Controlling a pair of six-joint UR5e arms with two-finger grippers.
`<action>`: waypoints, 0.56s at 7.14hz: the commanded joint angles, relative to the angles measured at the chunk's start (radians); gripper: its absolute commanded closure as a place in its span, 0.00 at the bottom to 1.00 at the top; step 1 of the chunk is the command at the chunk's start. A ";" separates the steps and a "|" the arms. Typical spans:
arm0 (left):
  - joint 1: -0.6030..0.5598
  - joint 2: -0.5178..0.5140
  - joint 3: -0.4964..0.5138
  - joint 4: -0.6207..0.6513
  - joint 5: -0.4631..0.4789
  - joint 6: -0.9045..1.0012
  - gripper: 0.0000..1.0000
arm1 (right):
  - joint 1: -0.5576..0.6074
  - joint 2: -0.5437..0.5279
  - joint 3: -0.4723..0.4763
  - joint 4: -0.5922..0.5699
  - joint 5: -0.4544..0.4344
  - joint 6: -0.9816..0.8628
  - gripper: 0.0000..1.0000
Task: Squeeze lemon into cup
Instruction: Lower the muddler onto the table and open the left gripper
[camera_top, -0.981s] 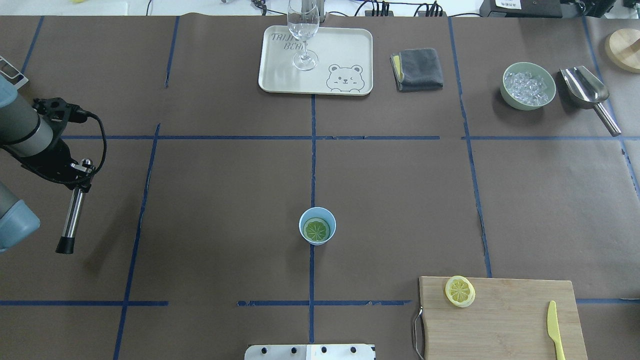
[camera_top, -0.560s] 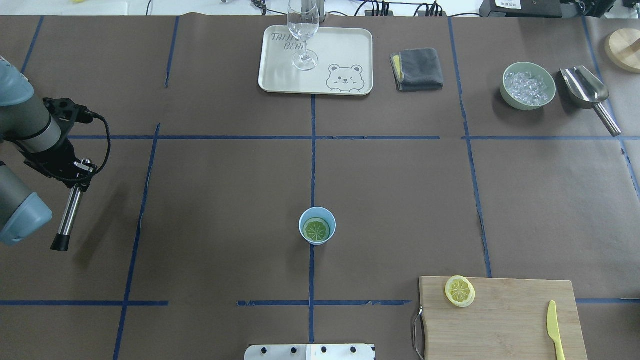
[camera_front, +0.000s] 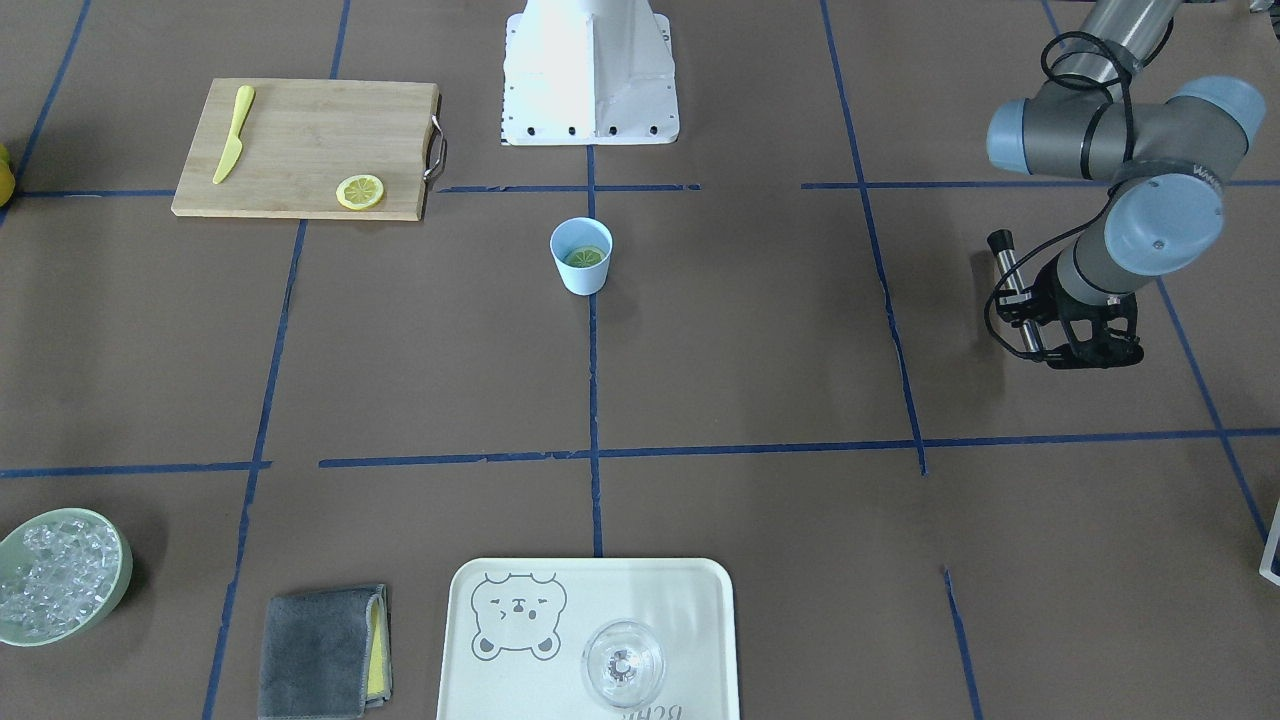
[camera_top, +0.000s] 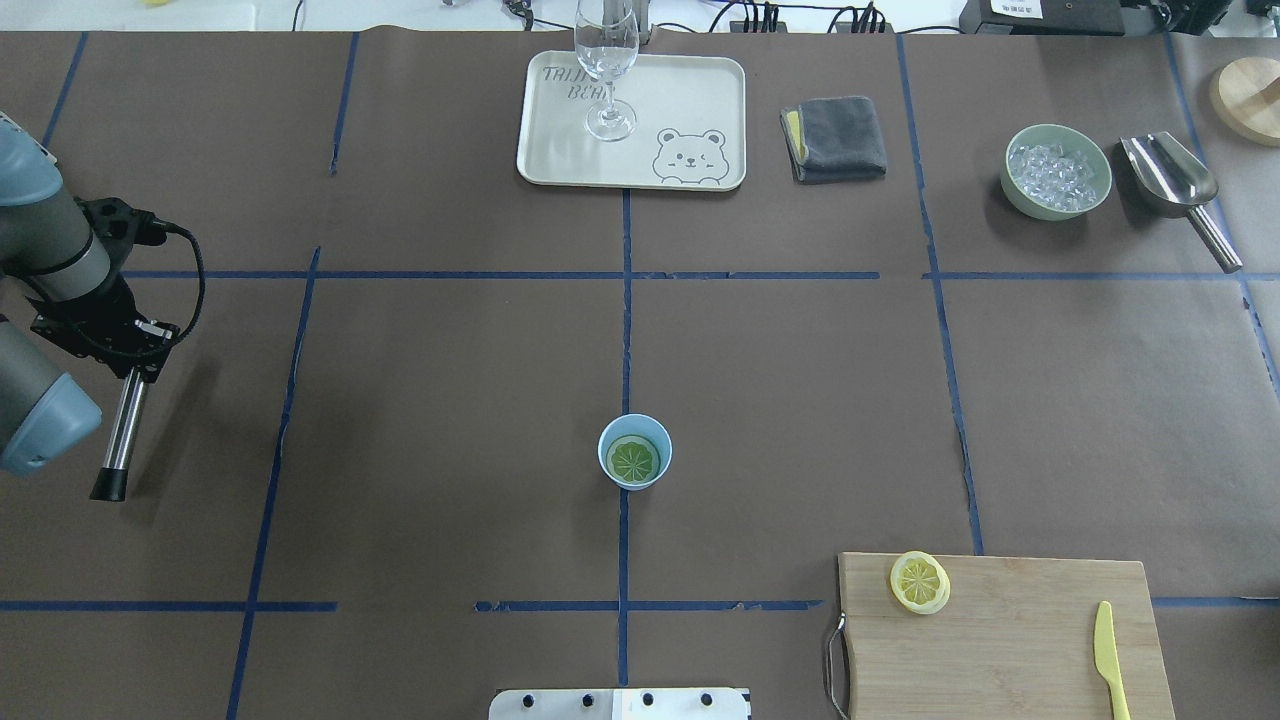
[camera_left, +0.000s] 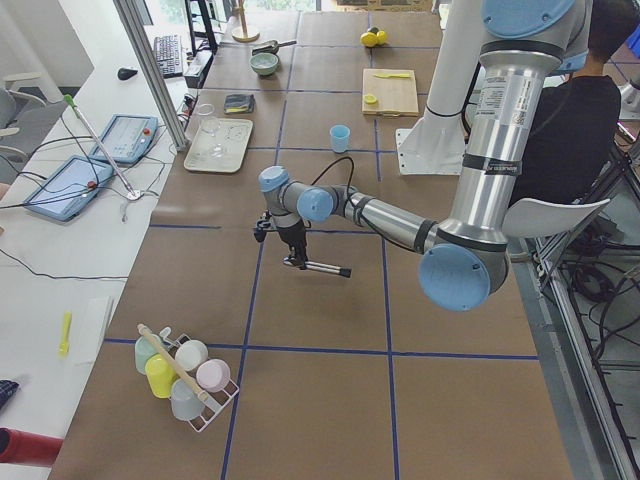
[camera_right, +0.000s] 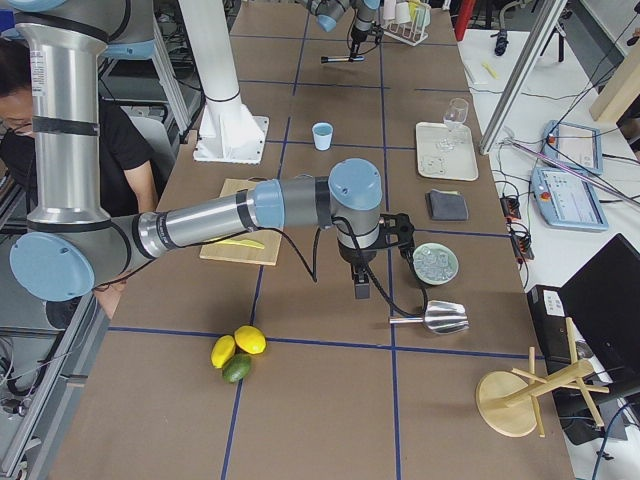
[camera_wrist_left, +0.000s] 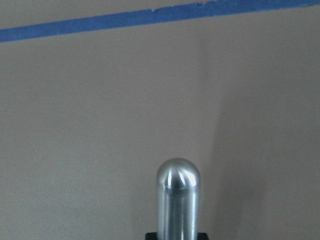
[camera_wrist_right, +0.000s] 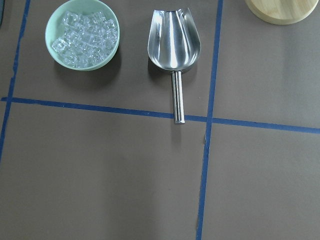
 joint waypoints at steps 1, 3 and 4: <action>0.001 -0.006 0.031 -0.010 0.000 -0.016 0.02 | 0.000 0.000 0.004 0.000 0.000 0.000 0.00; -0.004 -0.003 0.028 -0.059 0.004 -0.014 0.00 | 0.002 -0.003 0.004 -0.002 0.004 0.002 0.00; -0.005 -0.001 0.029 -0.079 0.004 -0.014 0.00 | 0.000 -0.003 0.002 -0.002 0.009 0.002 0.00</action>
